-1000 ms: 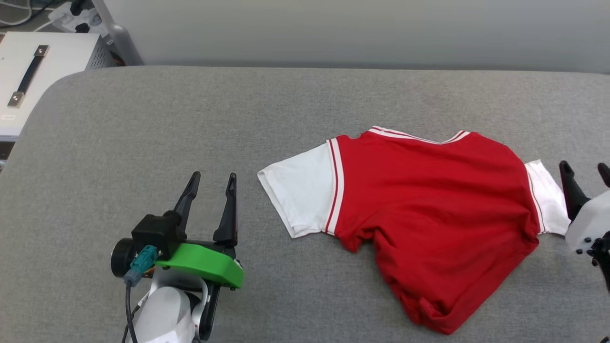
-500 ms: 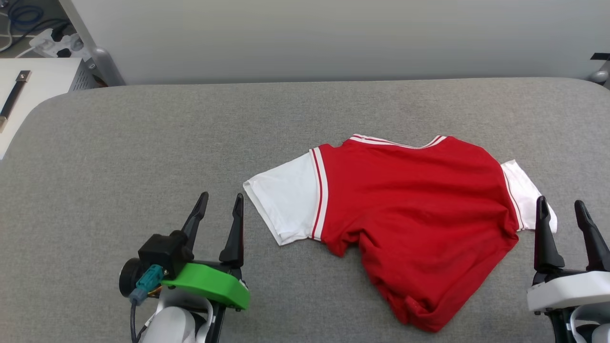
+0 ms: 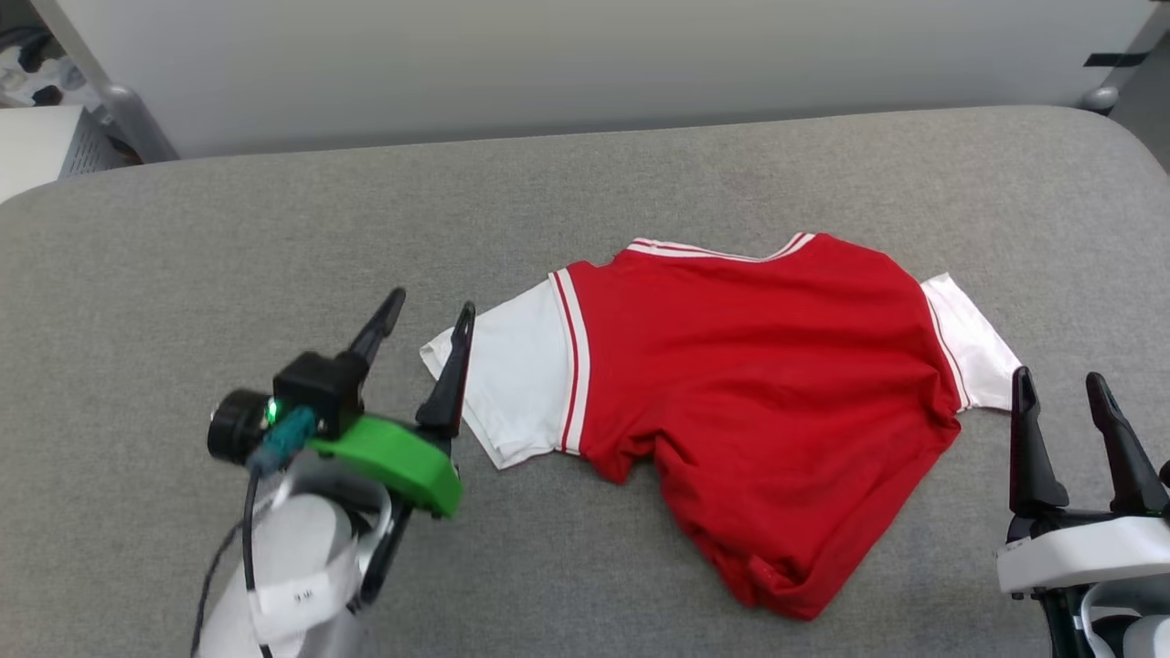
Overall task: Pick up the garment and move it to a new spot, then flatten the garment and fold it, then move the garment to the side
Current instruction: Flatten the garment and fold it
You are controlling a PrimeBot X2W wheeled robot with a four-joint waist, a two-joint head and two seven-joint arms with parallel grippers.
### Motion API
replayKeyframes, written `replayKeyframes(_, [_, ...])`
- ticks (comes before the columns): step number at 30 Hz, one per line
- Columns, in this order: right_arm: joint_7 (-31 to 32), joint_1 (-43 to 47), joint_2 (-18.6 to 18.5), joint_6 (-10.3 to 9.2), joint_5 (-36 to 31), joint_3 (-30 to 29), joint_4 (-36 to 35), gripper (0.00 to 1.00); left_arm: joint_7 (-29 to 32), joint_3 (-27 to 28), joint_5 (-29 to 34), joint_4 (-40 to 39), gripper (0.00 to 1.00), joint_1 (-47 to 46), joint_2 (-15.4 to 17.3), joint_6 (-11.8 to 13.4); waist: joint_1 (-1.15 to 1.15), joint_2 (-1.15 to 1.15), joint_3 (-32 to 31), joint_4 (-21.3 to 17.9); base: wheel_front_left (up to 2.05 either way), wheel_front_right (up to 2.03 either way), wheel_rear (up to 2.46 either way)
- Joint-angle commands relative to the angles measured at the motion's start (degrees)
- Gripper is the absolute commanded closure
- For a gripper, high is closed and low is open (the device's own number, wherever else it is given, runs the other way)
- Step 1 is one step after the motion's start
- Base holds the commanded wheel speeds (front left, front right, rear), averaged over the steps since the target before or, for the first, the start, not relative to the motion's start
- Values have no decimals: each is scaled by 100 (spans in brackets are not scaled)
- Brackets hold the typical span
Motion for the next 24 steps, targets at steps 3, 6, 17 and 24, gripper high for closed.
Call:
replayKeyframes(3, [23, -97, 31, -5, 9, -32, -82, 0, 803, -488, -275, 69, 0, -795, 474, -18, 0, 0, 292, -194, 0, 0, 0])
replayKeyframes(6, [85, -135, -8, -5, -24, 77, -100, 0, 1803, -839, -791, 199, 0, -1422, 853, -18, 0, 0, 454, -294, 0, 0, 0])
replayKeyframes(17, [-19, -398, 29, -5, -16, 326, 12, 0, 5478, -1230, -1976, 1383, 0, -2640, 1728, -10, 0, 0, 1023, -745, 0, 0, 0])
replayKeyframes(24, [-71, -439, 40, -5, -17, 352, 90, 0, 5441, -1306, -1915, 1719, 0, -2605, 1764, 19, 0, 0, 1129, -849, 0, 0, 0])
